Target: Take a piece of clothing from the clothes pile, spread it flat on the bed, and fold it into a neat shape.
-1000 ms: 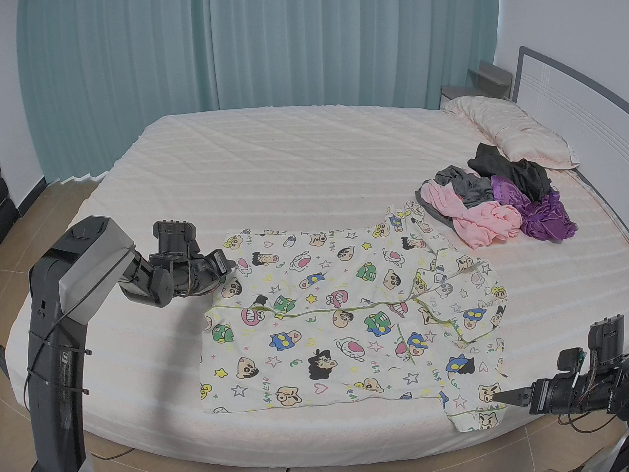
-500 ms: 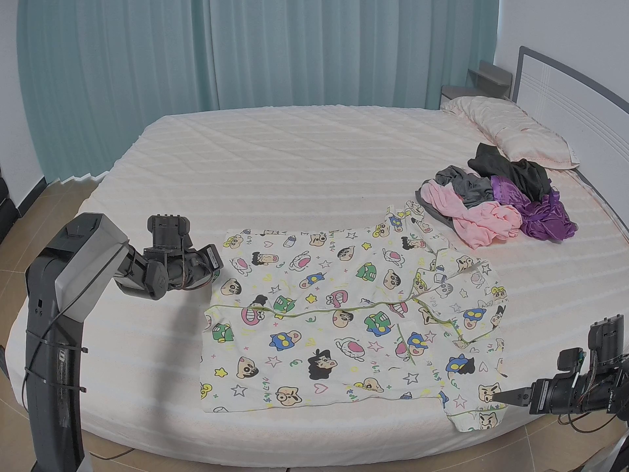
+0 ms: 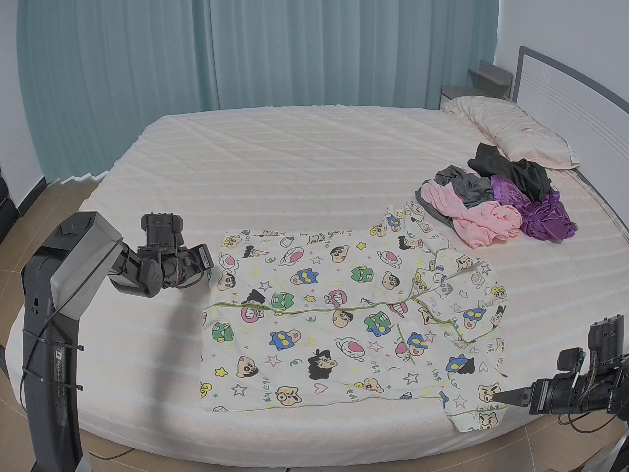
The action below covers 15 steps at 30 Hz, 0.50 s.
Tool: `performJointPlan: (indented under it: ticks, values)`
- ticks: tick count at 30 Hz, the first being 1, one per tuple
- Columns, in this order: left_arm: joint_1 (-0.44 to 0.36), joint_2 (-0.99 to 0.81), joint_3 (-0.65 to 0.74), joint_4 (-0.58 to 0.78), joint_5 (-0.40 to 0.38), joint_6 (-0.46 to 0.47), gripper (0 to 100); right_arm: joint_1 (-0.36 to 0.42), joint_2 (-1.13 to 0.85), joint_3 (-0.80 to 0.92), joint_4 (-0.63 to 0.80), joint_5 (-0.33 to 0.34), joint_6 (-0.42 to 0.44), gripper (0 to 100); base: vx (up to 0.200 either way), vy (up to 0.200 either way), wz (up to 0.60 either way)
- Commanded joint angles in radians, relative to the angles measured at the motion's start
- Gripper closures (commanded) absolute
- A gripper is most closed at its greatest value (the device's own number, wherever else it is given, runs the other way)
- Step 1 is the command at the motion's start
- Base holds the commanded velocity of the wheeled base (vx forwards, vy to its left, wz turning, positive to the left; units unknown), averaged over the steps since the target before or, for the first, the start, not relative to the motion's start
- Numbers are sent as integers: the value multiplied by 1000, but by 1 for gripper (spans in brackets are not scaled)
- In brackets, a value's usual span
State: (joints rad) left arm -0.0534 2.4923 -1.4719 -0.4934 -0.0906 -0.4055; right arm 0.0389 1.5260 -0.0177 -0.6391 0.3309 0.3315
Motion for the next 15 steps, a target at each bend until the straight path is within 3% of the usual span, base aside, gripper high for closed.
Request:
performJointPlan:
  ticks: [1,7,8,15]
  values:
    - [0,-6,7,-1,2,1,100,1,0,15,-1,0,0,0,0,0,0]
    - [-5,-9,2,12,5,-1,100,1,-1,16,-1,0,0,0,0,0,0]
    - [-5,-10,2,13,5,-6,0,-1,-1,15,-1,-1,0,0,0,0,0]
    - [3,-84,13,76,9,-42,0,-2,-10,15,-1,-1,1,0,0,0,0]
